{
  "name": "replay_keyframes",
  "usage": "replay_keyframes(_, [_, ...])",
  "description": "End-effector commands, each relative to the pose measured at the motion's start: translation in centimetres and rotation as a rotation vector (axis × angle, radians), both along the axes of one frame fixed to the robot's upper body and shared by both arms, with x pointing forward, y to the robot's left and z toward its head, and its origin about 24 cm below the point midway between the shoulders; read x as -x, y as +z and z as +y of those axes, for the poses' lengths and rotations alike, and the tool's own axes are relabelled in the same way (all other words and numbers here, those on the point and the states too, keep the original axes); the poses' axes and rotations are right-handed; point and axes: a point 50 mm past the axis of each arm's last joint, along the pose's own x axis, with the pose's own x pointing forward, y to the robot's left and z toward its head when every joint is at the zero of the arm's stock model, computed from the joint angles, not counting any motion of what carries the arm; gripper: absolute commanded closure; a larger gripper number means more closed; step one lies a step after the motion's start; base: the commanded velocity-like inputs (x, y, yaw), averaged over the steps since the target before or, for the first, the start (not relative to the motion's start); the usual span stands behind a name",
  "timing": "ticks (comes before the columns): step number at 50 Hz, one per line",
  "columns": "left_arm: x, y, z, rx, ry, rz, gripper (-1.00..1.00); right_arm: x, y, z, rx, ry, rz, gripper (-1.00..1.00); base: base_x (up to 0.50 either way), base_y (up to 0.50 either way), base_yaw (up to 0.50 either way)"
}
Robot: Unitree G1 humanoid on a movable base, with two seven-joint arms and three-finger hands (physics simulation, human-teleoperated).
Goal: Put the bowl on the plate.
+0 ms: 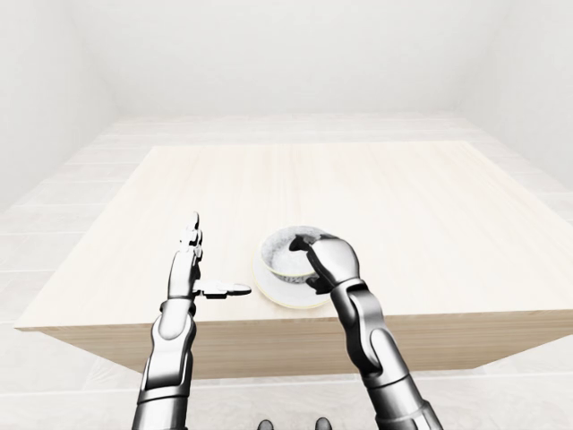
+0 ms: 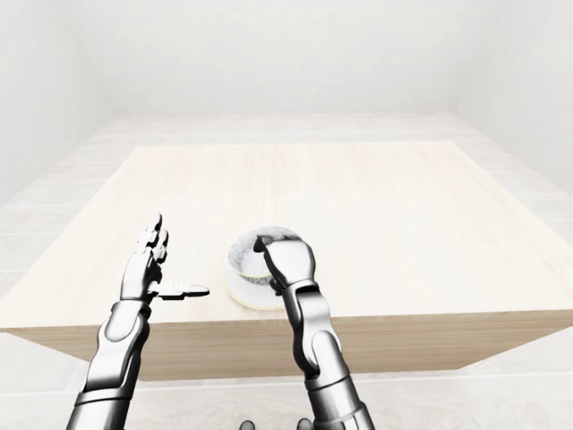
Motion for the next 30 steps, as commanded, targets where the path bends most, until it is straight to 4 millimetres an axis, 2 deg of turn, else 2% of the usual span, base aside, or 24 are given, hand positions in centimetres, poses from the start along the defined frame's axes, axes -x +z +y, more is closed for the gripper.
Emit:
replay_keyframes(1, [0.03, 0.07, -0.08, -0.001, 0.001, -0.003, -1.0, -0.01, 0.1, -0.13, -0.002, -0.005, -0.008, -0.11, 0.0, 0.0, 0.0])
replay_keyframes(25, [0.03, -0.07, -0.07, -0.01, 0.016, -0.011, -1.0, 0.06, 0.32, -0.22, -0.002, -0.005, -0.012, -0.21, 0.0, 0.0, 0.0])
replay_keyframes(30, [-0.11, 0.03, 0.05, -0.008, 0.019, -0.011, -1.0, 0.17, 0.48, -0.32, -0.002, -0.005, -0.014, -0.56, 0.0, 0.0, 0.0])
